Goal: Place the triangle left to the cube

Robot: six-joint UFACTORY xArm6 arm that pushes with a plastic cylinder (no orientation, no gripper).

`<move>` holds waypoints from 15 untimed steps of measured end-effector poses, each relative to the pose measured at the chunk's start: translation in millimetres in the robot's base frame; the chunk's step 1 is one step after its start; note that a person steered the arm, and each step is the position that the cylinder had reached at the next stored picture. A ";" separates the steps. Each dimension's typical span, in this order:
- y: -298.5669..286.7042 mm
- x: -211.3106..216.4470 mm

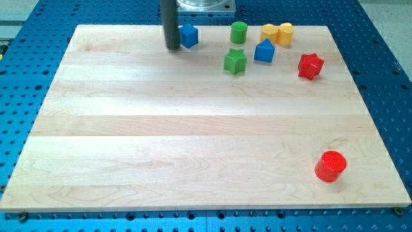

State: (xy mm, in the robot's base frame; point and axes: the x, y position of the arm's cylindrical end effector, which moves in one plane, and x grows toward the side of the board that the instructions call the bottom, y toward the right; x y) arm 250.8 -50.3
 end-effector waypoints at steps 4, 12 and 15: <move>27.3 -24.0; 198.2 125.0; 234.7 54.8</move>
State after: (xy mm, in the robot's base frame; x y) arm 305.6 184.3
